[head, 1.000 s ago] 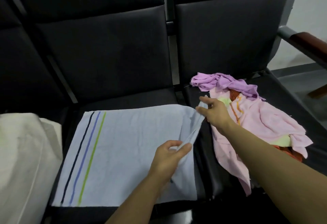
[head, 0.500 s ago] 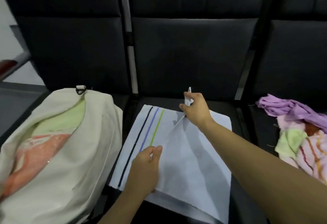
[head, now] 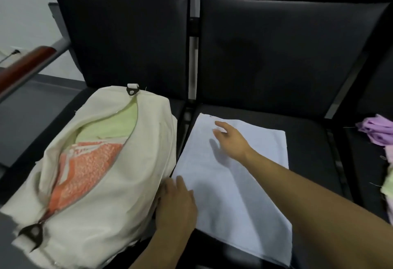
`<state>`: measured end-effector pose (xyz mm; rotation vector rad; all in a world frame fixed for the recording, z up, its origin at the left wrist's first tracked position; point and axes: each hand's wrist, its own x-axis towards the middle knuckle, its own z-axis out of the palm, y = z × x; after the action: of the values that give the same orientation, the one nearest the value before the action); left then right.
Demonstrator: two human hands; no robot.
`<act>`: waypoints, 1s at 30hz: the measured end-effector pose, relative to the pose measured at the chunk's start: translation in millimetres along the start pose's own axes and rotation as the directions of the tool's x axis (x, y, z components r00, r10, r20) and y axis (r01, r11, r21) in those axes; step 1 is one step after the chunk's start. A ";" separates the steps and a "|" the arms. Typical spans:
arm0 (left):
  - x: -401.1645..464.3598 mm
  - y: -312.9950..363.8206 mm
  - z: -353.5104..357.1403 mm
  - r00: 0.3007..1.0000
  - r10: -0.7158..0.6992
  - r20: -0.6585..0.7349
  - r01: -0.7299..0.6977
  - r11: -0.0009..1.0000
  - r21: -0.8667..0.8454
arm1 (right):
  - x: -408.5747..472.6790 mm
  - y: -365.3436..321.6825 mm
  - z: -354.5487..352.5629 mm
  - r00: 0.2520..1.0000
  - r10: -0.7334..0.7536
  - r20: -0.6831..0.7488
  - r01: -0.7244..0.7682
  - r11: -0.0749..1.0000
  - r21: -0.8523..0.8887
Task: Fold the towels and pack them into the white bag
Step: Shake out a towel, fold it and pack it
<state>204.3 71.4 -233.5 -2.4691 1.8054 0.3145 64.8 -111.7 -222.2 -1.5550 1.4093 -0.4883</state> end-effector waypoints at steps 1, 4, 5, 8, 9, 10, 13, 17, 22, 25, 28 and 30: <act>-1.2 6.0 5.8 0.996 0.073 0.056 -0.072 0.997 -0.028 | -14.7 15.3 -8.0 0.998 -0.018 -0.060 0.015 0.998 -0.060; -5.9 21.2 17.0 0.927 0.283 0.247 -0.263 0.958 -0.112 | -73.0 64.8 -24.9 0.976 -0.073 -0.206 0.020 0.969 -0.246; -7.7 24.0 20.9 0.903 0.316 0.292 -0.296 0.949 -0.110 | -91.6 81.7 -27.8 0.972 -0.079 -0.220 0.006 0.949 -0.314; -13.9 33.1 33.4 0.902 0.292 0.318 -0.278 0.956 -0.092 | -134.0 129.3 -35.1 0.993 -0.044 -0.113 -0.039 0.769 -0.638; -15.8 38.4 35.2 0.909 0.275 0.313 -0.262 0.961 -0.085 | -143.3 142.0 -39.3 0.996 -0.016 -0.087 -0.051 0.699 -0.713; -17.9 44.9 36.1 0.911 0.267 0.314 -0.255 0.964 -0.081 | -150.0 151.8 -44.8 0.997 -0.002 -0.082 -0.060 0.662 -0.747; -26.1 69.0 36.0 0.905 0.269 0.331 -0.259 0.963 -0.074 | -157.5 167.2 -67.6 0.993 0.009 -0.118 -0.096 0.639 -0.764; -44.4 99.4 35.5 0.891 0.309 0.332 -0.311 0.949 -0.049 | -154.9 187.0 -115.3 0.996 0.046 -0.071 -0.085 0.565 -0.821; -52.7 120.0 21.8 0.870 0.402 0.285 -0.403 0.913 -0.057 | -159.3 204.0 -163.9 0.997 0.043 0.068 0.035 0.527 -0.849; -27.7 117.4 11.6 0.966 0.252 0.062 -0.234 0.948 -0.214 | -159.0 204.9 -170.3 1.000 -0.013 -0.027 -0.009 0.711 -0.703; 10.6 111.2 -0.1 0.993 -0.098 0.066 0.117 0.907 -0.406 | -158.7 203.3 -177.7 0.885 0.120 -0.451 -0.254 0.934 -0.251; 32.1 109.6 -6.4 0.919 -0.255 0.299 0.371 0.816 -0.444 | -162.2 195.1 -183.6 0.803 0.356 -0.477 -0.383 0.923 0.043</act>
<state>110.3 6.4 -226.5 -2.8440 1.3079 1.1060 -229.6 -8.7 -250.6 -1.1909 2.0734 -0.6212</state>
